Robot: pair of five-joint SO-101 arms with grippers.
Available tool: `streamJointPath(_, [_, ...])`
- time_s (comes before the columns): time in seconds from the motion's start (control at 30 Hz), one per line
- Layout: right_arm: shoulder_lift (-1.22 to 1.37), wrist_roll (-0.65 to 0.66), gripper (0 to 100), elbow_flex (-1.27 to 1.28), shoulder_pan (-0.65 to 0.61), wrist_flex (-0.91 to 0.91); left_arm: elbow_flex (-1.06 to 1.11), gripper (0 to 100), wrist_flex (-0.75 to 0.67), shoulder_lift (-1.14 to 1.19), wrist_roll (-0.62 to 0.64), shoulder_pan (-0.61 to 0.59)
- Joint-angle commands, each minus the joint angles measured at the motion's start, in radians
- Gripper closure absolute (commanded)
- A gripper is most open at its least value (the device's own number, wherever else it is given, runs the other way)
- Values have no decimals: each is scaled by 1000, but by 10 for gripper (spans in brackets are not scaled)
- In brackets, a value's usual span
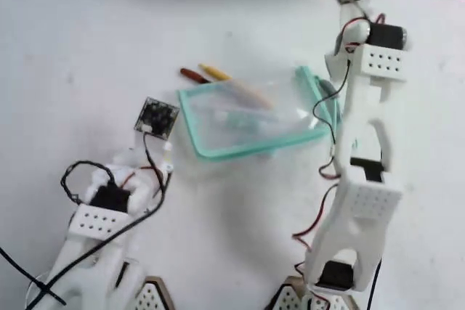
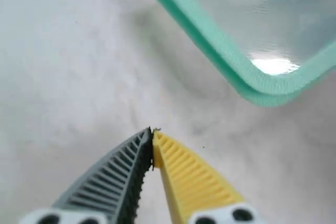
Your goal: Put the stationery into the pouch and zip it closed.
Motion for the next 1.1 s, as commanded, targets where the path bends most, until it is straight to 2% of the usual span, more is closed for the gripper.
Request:
streamJointPath(0.0, [71,118,824,-86,-10,-13,-61,976,-20,8,14,13])
streamJointPath(0.13, [166,160,836,-152,-5,-12,-61,976,-21,8,14,13])
streamJointPath(0.93, [645,161,839,-632,-30,-19,-61,976,-21,8,14,13])
streamJointPath(1.07, [714,247,841,-641,-47,-18,-61,976,-21,8,14,13])
